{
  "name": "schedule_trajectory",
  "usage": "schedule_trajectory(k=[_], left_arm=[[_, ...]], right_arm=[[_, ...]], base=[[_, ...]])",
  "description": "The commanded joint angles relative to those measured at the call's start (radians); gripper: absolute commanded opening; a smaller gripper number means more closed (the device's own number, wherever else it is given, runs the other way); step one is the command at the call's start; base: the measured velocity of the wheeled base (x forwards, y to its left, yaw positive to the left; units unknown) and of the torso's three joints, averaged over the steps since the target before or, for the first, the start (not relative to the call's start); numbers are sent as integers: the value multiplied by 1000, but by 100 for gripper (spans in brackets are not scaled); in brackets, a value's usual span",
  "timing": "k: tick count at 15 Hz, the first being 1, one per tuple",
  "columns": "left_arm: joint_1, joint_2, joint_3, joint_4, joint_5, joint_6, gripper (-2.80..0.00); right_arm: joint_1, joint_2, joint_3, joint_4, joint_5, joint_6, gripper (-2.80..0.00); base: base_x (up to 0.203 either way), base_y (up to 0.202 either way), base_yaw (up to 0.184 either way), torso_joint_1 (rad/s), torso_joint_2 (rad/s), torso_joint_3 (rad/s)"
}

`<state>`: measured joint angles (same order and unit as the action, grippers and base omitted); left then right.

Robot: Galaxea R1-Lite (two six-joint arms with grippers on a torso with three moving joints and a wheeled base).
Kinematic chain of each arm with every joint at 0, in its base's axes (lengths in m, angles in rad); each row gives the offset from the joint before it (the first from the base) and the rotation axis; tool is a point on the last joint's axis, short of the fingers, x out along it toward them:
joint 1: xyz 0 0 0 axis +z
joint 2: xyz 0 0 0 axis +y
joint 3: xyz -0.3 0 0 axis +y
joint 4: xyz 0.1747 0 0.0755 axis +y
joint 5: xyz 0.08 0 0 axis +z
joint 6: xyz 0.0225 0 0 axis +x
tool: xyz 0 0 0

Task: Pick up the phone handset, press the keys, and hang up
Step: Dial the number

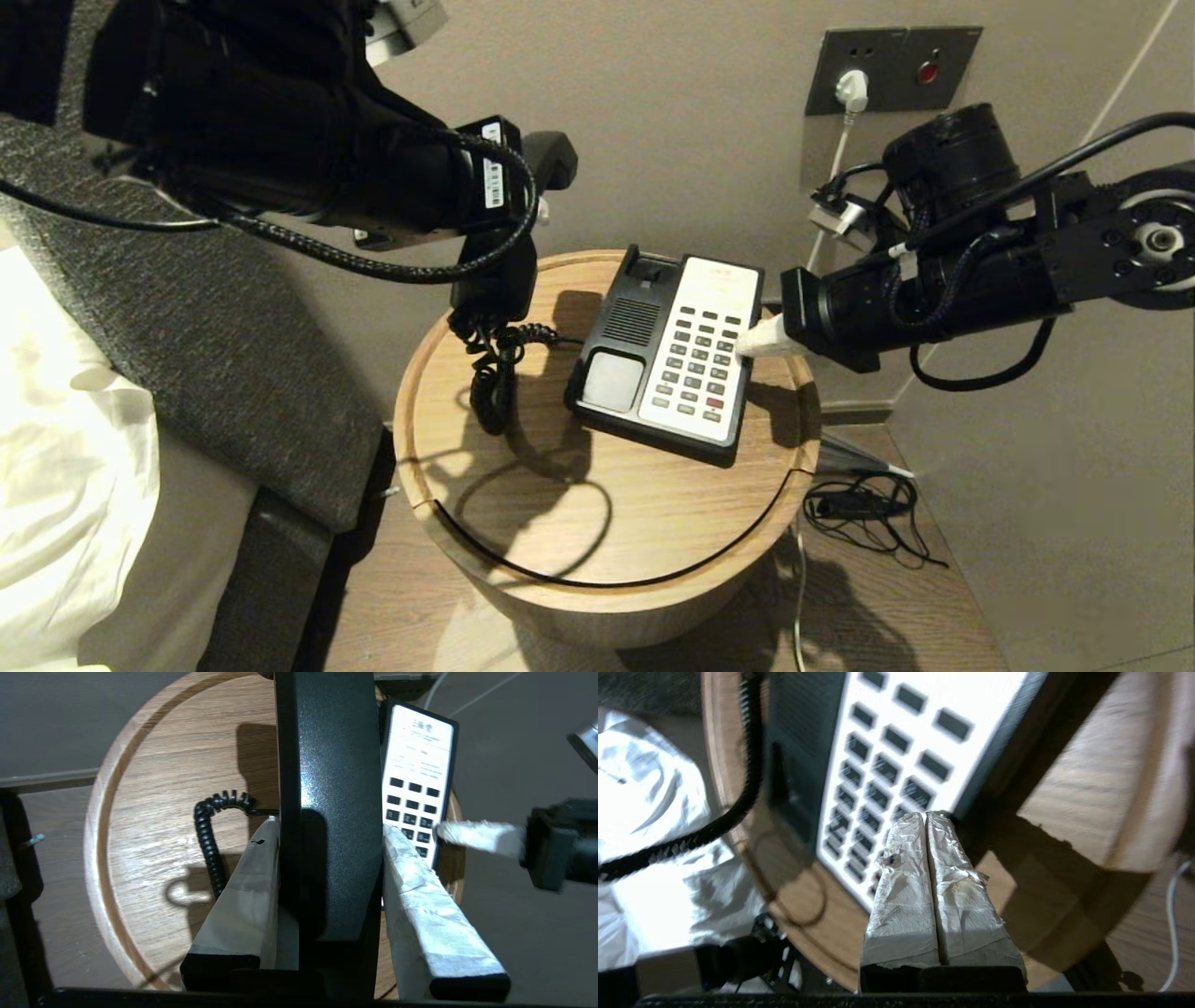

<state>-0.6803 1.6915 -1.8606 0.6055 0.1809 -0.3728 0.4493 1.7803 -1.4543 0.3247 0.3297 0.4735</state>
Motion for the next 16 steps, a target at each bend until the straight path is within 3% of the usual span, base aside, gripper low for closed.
schedule_trajectory(k=[1,16], left_arm=[[8,-1,0,3,0,-3,-280],[25,10,1,0,0,-5,-280]], right_arm=[[21,-20,-3,3,8,9,-280],[26,33,0,5,15,19,-280]], base=[[0,0,0,0,0,0],[0,0,0,0,0,0]])
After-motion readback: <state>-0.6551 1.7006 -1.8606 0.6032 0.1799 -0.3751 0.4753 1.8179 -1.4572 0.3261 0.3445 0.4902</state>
